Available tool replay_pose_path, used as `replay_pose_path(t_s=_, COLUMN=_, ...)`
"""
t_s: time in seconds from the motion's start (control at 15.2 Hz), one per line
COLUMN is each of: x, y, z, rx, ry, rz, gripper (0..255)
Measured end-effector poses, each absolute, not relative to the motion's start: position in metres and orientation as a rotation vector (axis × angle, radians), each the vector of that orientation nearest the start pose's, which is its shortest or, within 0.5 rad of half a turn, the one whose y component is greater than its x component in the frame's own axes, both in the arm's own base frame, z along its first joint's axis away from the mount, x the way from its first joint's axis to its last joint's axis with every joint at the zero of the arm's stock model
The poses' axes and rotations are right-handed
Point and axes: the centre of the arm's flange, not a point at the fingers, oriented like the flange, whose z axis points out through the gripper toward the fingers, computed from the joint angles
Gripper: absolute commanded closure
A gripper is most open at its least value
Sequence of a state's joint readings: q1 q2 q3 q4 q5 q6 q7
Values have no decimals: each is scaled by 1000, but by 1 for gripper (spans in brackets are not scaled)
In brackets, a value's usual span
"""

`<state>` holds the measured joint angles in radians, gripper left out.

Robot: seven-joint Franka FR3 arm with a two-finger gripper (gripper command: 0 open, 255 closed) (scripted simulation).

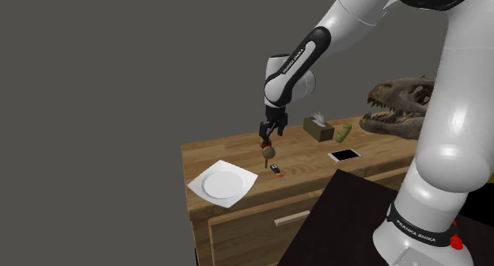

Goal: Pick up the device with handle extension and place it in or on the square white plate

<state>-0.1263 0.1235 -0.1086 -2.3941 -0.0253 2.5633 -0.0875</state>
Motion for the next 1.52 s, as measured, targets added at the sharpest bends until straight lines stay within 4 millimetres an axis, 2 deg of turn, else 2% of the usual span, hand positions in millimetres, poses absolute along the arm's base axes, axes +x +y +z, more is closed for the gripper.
replay_pose_path(t_s=0.26, x=513, y=-143, z=234, rx=-3167, ry=230, rz=-83, gripper=0)
replay_pose_path(t_s=0.73, x=521, y=-145, z=193, rx=-3166, ry=236, rz=-88, gripper=0)
replay_pose_path(t_s=0.86, x=522, y=-145, z=186, rx=-3166, ry=236, rz=-88, gripper=0)
replay_pose_path(t_s=1.19, x=522, y=-146, z=184, rx=-3166, ry=236, rz=-88, gripper=0)
replay_pose_path(t_s=1.25, x=522, y=-146, z=184, rx=-3166, ry=236, rz=-88, gripper=255)
replay_pose_path(t_s=1.52, x=522, y=-146, z=185, rx=-3167, ry=237, rz=-91, gripper=255)
